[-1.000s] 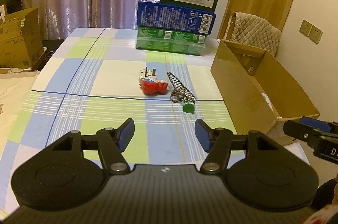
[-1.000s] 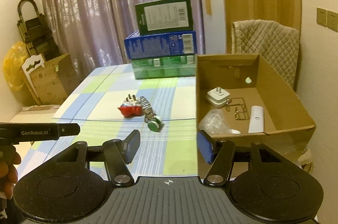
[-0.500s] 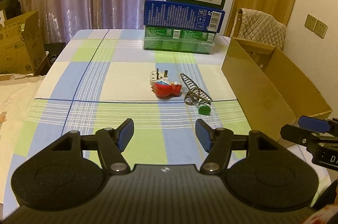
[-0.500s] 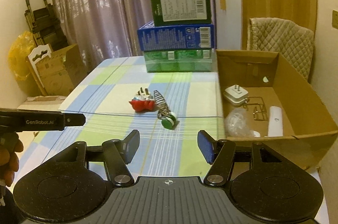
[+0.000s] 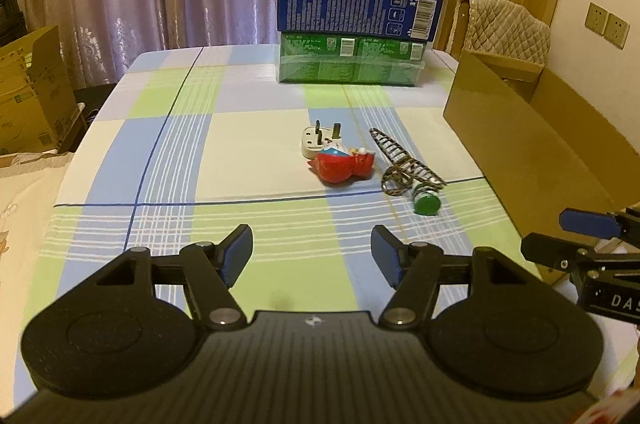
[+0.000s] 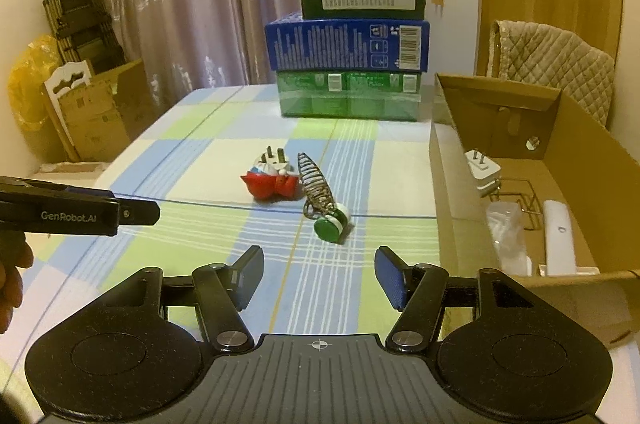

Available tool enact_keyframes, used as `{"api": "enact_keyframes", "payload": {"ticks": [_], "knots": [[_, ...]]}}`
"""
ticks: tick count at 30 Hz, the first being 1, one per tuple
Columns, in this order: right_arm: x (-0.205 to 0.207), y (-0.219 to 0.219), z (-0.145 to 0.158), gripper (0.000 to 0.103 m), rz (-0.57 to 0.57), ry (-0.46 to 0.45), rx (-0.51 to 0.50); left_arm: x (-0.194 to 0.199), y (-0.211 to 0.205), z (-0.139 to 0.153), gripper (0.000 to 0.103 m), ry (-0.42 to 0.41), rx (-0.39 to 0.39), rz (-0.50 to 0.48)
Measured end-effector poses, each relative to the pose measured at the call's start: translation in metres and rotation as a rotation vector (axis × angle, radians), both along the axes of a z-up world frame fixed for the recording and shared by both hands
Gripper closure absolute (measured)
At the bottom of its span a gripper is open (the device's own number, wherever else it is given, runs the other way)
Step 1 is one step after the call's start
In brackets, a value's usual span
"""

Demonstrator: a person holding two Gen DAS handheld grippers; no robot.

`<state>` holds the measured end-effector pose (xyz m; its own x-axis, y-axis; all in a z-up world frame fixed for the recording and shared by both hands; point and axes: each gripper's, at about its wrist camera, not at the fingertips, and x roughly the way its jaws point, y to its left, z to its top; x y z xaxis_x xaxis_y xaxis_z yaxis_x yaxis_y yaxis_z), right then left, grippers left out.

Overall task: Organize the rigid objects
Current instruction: 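Grasp the green Mentholatum tin with the right tool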

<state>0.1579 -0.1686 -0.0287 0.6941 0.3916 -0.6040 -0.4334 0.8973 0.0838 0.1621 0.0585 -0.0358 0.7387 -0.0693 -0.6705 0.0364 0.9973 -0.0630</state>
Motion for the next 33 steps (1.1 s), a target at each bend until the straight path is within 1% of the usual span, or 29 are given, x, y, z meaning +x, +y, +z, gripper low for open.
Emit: {"api": "enact_keyframes", "payload": {"ticks": [11,16,19,22,25,29,33], "knots": [[0.047,0.026,-0.046,0.044,-0.015,-0.022,-0.050,0.042,0.005,-0.043,0.042,-0.004,0.015,-0.094],[0.069,0.032,-0.067,0.044,-0.029,-0.037,-0.062,0.064,0.002,-0.055,0.042,-0.007,0.001,-0.106],[0.080,0.035,-0.078,0.044,-0.036,-0.035,-0.067,0.077,0.002,-0.059,0.042,-0.017,-0.011,-0.108],[0.089,0.039,-0.088,0.045,-0.020,-0.043,-0.084,0.089,0.003,-0.060,0.042,-0.025,-0.020,-0.113],[0.096,0.043,-0.095,0.045,0.010,-0.064,-0.111,0.096,0.007,-0.062,0.042,-0.026,-0.026,-0.105],[0.106,0.045,-0.102,0.045,0.017,-0.061,-0.114,0.105,0.011,-0.065,0.042,-0.025,-0.042,-0.094],[0.111,0.046,-0.102,0.054,0.041,-0.068,-0.113,0.111,0.009,-0.068,0.042,-0.029,-0.048,-0.108]]}}
